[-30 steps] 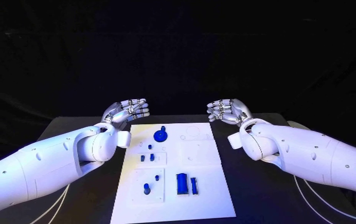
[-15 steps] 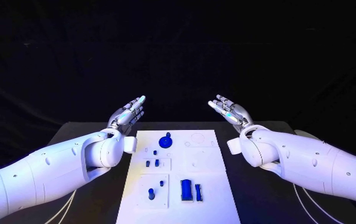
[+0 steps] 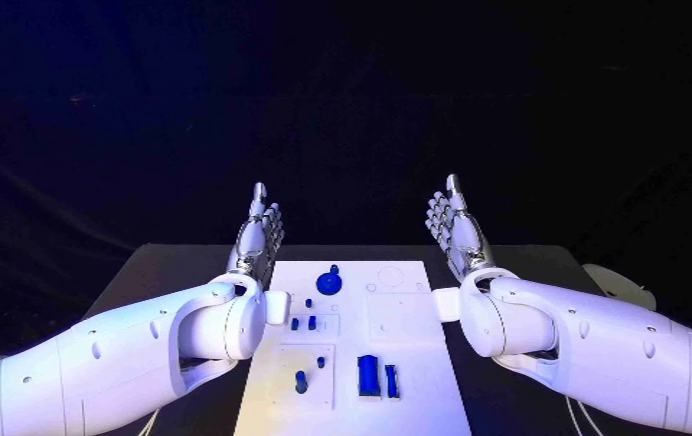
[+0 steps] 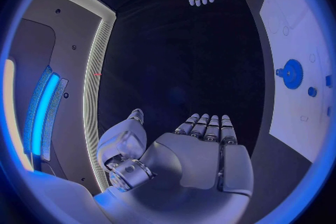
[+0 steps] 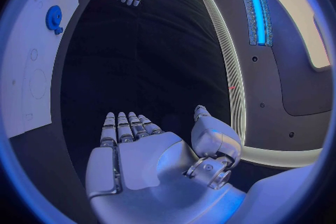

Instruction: Assemble the parts on the task board

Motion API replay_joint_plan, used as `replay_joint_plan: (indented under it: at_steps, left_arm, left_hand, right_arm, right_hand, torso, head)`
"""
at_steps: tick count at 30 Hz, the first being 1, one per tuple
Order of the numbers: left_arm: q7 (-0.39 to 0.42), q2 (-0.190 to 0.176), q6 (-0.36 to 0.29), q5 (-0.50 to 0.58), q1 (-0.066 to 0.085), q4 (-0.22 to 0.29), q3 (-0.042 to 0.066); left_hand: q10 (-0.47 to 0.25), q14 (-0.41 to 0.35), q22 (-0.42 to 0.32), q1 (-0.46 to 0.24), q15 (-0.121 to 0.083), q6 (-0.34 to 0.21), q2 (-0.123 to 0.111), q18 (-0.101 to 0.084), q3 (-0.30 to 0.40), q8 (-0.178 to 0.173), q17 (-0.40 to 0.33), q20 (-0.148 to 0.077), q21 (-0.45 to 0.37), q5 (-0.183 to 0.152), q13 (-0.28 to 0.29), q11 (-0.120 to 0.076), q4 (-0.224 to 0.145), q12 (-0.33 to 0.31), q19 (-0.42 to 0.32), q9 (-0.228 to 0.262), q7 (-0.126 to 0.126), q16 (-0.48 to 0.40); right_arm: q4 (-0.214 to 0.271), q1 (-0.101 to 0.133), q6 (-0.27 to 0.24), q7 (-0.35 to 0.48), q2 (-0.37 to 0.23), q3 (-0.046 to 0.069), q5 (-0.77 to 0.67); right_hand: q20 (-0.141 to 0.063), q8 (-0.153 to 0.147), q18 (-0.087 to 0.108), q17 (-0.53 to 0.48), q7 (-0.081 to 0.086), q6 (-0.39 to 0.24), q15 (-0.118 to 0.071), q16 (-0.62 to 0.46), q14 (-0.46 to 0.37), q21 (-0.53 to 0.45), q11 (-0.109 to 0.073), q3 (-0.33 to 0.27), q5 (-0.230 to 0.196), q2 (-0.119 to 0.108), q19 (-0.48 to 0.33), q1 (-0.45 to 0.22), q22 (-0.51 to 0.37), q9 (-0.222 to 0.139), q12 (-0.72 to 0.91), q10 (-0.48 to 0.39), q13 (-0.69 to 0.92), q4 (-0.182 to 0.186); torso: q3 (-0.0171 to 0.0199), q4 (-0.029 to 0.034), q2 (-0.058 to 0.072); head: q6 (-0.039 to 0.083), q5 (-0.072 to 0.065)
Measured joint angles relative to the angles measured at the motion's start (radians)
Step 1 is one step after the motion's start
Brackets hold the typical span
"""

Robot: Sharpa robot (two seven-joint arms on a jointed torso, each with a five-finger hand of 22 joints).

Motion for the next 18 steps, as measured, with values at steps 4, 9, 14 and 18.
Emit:
replay_joint_plan:
  at_steps: [4, 9, 14, 18]
  left_arm:
    - [0.007, -0.002, -0.062, -0.019, -0.006, 0.021, 0.003]
    - [0.013, -0.003, -0.102, -0.032, -0.007, 0.024, 0.003]
    - [0.016, -0.003, -0.12, -0.04, -0.007, 0.025, 0.003]
    - [0.018, -0.003, -0.128, -0.043, -0.007, 0.025, 0.003]
  left_hand:
    - [-0.007, -0.002, -0.002, -0.039, -0.001, -0.005, 0.002, 0.0, -0.005, 0.0, -0.001, 0.0, -0.001, 0.0, -0.001, 0.0, 0.0, 0.0, -0.007, -0.001, -0.002, -0.005]
    - [-0.018, -0.013, -0.003, -0.078, -0.002, -0.013, 0.004, -0.015, -0.01, -0.004, -0.002, -0.005, -0.001, 0.0, -0.001, 0.0, -0.004, 0.0, -0.013, -0.003, -0.002, -0.005]
    - [-0.018, -0.013, -0.004, -0.078, -0.002, -0.012, 0.004, -0.015, -0.01, -0.004, -0.002, -0.005, -0.001, 0.0, -0.001, 0.0, -0.004, 0.0, -0.013, -0.003, -0.002, -0.005]
    - [-0.018, -0.013, -0.004, -0.078, -0.002, -0.012, 0.004, -0.015, -0.01, -0.004, -0.002, -0.005, -0.001, 0.0, -0.001, 0.0, -0.004, 0.0, -0.013, -0.003, -0.002, -0.005]
  right_arm:
    - [0.01, -0.003, -0.033, 0.012, -0.003, 0.002, 0.028]
    - [0.011, -0.003, -0.054, 0.02, -0.003, 0.002, 0.047]
    - [0.011, -0.003, -0.065, 0.025, -0.003, 0.002, 0.057]
    - [0.011, -0.003, -0.07, 0.026, -0.003, 0.002, 0.061]
  right_hand:
    - [-0.003, -0.004, 0.0, -0.003, -0.003, -0.013, -0.004, 0.0, -0.019, 0.0, -0.003, -0.01, -0.004, 0.002, -0.016, -0.055, -0.006, -0.004, 0.0, -0.022, -0.001, -0.001]
    - [-0.003, -0.004, 0.0, -0.004, -0.004, -0.014, -0.004, 0.0, -0.021, 0.0, -0.002, -0.01, -0.004, 0.002, -0.016, -0.059, -0.008, -0.005, 0.0, -0.023, -0.002, -0.002]
    - [-0.003, -0.004, 0.0, -0.004, -0.004, -0.014, -0.004, 0.0, -0.021, 0.0, -0.002, -0.01, -0.004, 0.002, -0.016, -0.059, -0.008, -0.006, 0.0, -0.023, -0.002, -0.002]
    - [-0.003, -0.004, 0.0, -0.004, -0.004, -0.014, -0.004, 0.0, -0.021, 0.0, -0.002, -0.01, -0.004, 0.002, -0.016, -0.059, -0.008, -0.006, 0.0, -0.023, -0.002, -0.002]
  torso:
    - [0.0, 0.0004, 0.0]
    - [0.0002, 0.0005, -0.001]
    - [0.0003, 0.0005, -0.001]
    - [0.0003, 0.0005, -0.001]
  head:
    - [0.0, 0.0]
    - [0.0, 0.0]
    - [0.0, 0.0]
    - [0.0, 0.0]
